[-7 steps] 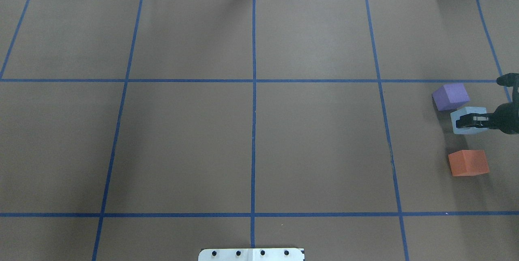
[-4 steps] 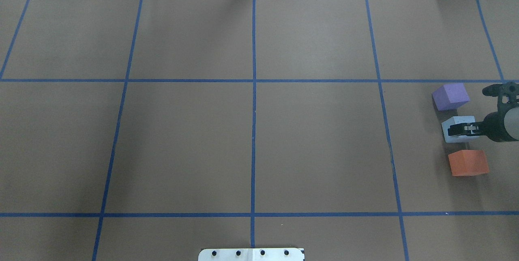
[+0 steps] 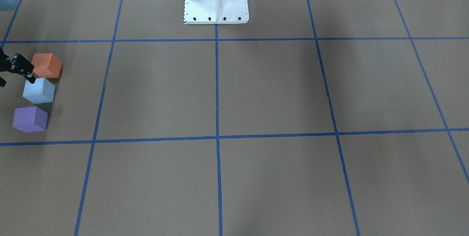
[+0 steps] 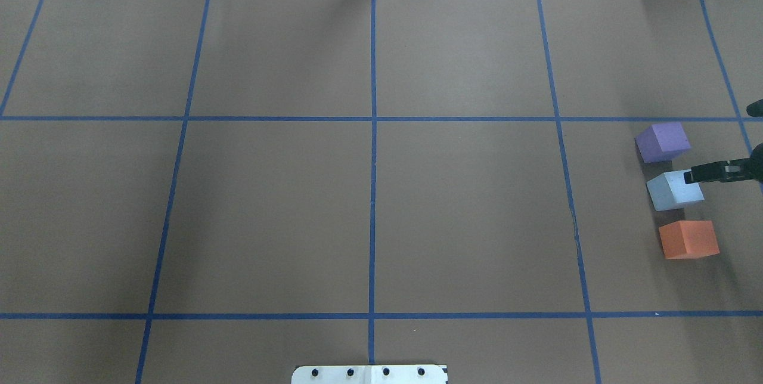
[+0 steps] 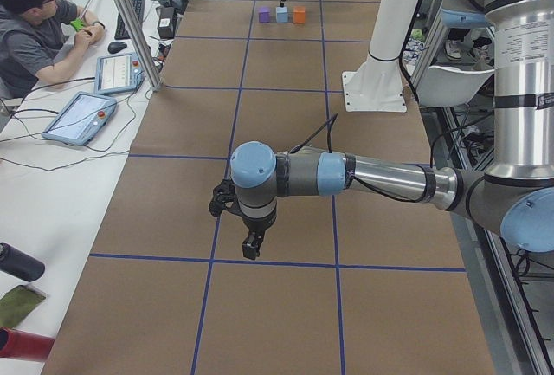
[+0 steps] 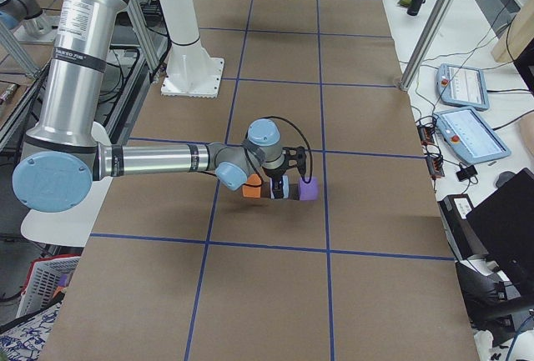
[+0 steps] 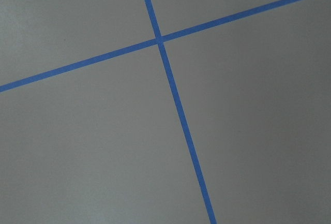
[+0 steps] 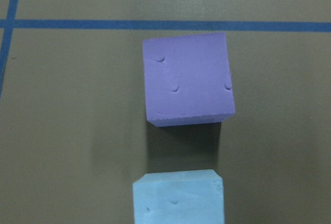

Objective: Place blue block between orange and purple blocks
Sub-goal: 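Lower the cube, open the right gripper and lift away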

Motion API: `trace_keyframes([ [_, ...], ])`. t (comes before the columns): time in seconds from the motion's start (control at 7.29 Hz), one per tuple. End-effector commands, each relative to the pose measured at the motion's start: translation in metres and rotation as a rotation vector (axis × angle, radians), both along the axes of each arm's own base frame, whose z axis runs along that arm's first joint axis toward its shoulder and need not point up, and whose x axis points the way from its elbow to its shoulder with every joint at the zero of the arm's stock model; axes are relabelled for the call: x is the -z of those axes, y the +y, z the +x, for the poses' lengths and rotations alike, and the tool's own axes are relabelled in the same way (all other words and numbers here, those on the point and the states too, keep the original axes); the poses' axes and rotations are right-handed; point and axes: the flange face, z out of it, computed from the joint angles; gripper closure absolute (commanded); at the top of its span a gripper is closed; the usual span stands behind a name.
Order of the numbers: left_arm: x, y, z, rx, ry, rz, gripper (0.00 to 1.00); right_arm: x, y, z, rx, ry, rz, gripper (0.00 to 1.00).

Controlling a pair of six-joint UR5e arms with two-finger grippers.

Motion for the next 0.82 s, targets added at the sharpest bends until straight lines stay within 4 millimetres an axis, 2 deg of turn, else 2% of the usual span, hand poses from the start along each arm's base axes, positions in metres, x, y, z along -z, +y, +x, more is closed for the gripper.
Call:
trace_keyframes([
  [0.0, 0.001, 0.000, 0.001, 0.000, 0.014, 0.001, 0.00, 0.009, -0.005, 0.087, 0.067, 0.040, 0.026, 0.00],
  [0.14, 0.001, 0.000, 0.001, 0.000, 0.014, 0.001, 0.00, 0.012, -0.004, 0.138, 0.106, 0.093, 0.049, 0.00],
  [0.27, 0.000, 0.000, 0.001, 0.000, 0.014, -0.001, 0.00, 0.006, 0.004, 0.184, 0.165, 0.105, 0.042, 0.00],
  [0.41, -0.003, 0.000, 0.001, -0.001, 0.015, -0.007, 0.00, -0.021, 0.023, 0.193, 0.216, 0.103, -0.004, 0.00],
  [0.55, -0.004, 0.000, 0.001, -0.003, 0.015, -0.006, 0.00, -0.028, 0.034, 0.194, 0.211, 0.098, -0.020, 0.00],
  [0.69, -0.005, 0.000, 0.001, -0.004, 0.013, -0.007, 0.00, -0.029, 0.033, 0.194, 0.212, 0.098, -0.021, 0.00],
])
